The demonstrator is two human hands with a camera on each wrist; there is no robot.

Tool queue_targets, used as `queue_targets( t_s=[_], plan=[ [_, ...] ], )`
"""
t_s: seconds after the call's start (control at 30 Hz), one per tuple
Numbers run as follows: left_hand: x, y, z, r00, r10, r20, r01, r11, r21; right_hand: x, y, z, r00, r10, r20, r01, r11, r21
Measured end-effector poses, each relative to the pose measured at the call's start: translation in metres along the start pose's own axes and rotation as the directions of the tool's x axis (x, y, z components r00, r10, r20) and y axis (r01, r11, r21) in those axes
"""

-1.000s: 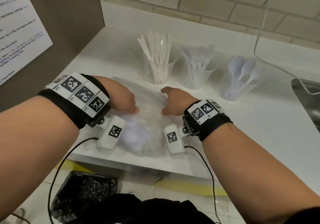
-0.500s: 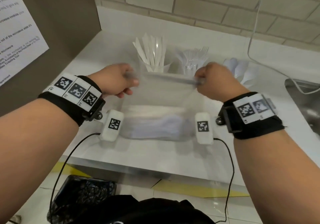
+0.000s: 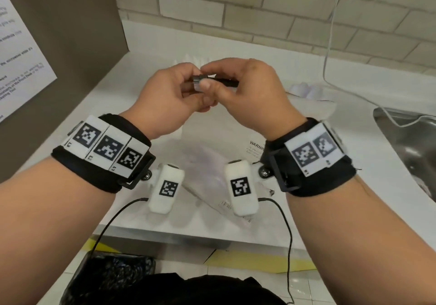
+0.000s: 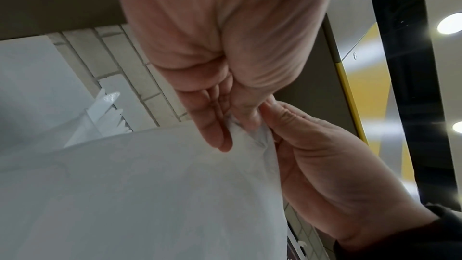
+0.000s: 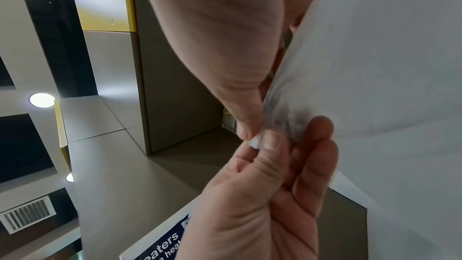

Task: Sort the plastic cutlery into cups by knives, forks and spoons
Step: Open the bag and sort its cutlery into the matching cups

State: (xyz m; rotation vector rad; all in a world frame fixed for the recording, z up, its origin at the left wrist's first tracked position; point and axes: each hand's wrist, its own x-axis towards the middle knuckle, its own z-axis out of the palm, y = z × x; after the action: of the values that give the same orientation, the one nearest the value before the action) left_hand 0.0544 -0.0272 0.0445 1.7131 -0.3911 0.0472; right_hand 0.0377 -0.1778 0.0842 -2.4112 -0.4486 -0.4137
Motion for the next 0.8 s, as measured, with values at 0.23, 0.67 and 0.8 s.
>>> queue_targets(
  t_s=[0.23, 0.67, 0.8],
  plan=[
    [-0.005, 0.004, -0.001, 1.0, 0.007, -0.023, -0.007, 1.0, 0.015, 0.008, -0.003, 0.005, 0.994, -0.024, -0.104, 0.027, 0.999, 0.028],
    [0.0, -0.02, -0.028, 0.855, -0.062, -0.516, 0.163, 0.975, 0.153, -0.016, 0.075, -0.039, 0.925, 0.318, -0.206, -0.373, 0.859, -0.351],
    [0.004, -0.028, -0.032, 0.82, -0.137, -0.556, 0.303, 0.928, 0.218, -0.016, 0.093, -0.044, 0.866, 0.315, -0.387, -0.454, 0.82, -0.349]
  ],
)
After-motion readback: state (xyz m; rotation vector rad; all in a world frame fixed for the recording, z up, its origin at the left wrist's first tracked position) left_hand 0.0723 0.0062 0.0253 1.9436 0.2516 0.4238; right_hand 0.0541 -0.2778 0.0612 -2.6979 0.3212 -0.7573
